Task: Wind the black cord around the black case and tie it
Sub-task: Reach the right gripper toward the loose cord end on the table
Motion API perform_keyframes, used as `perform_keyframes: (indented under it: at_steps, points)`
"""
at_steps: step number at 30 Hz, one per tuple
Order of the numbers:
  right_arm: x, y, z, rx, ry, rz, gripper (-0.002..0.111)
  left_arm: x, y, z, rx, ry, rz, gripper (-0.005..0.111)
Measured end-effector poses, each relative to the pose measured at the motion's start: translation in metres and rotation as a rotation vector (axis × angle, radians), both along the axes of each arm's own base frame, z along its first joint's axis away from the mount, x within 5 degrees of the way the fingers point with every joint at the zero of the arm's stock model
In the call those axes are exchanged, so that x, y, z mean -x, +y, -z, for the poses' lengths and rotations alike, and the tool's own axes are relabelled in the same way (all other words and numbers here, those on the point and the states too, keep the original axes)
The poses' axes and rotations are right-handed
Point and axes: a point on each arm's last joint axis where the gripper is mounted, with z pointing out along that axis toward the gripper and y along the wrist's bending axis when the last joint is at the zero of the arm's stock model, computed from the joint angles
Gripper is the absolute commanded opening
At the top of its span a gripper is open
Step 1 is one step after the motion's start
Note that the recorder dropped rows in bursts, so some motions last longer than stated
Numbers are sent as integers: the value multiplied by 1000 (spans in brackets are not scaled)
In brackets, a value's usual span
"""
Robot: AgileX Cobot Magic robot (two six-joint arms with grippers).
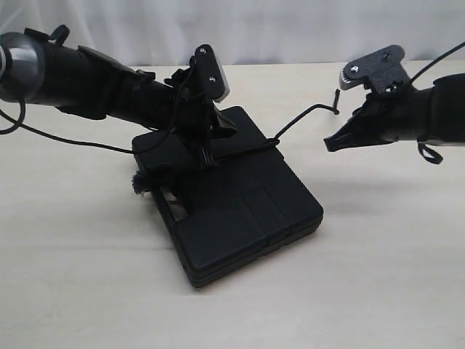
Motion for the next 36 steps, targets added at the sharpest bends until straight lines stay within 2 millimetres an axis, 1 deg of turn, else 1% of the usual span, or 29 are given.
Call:
perform_keyframes:
  at_steps: [3,6,9,11,13,15,18,21,23,25,33,36]
  points:
    - [3,6,3,-45,9,-51,4,-3,5,-13,13,-7,-103,0]
    - [4,11,3,-81,9,-91,4,-5,14,-26,6,-40,-224,0]
    - [7,20,3,-143,27,-196,4,-3,25,-36,-20,-89,-311,0]
    - [9,24,1,-214,78,-261,4,-2,30,-41,-34,-115,-357,0]
    - [7,21,0,-248,180,-287,4,-2,34,-44,-45,-134,-388,0]
    - [4,11,4,-225,275,-248,4,-3,35,-44,-49,-137,-401,0]
    - [-1,-2,18,-185,352,-130,4,-3,35,-43,-48,-135,-405,0]
    - [-3,-3,39,-167,415,-108,4,-3,35,-43,-48,-135,-405,0]
    - [-2,5,51,-159,454,-124,4,-3,35,-43,-48,-135,-405,0]
    - [0,15,57,-151,475,-148,4,-3,35,-43,-48,-135,-405,0]
    - [15,57,57,-128,515,-280,4,-3,35,-43,-48,-135,-405,0]
    - [22,77,56,-112,518,-339,4,-3,35,-43,-48,-135,-405,0]
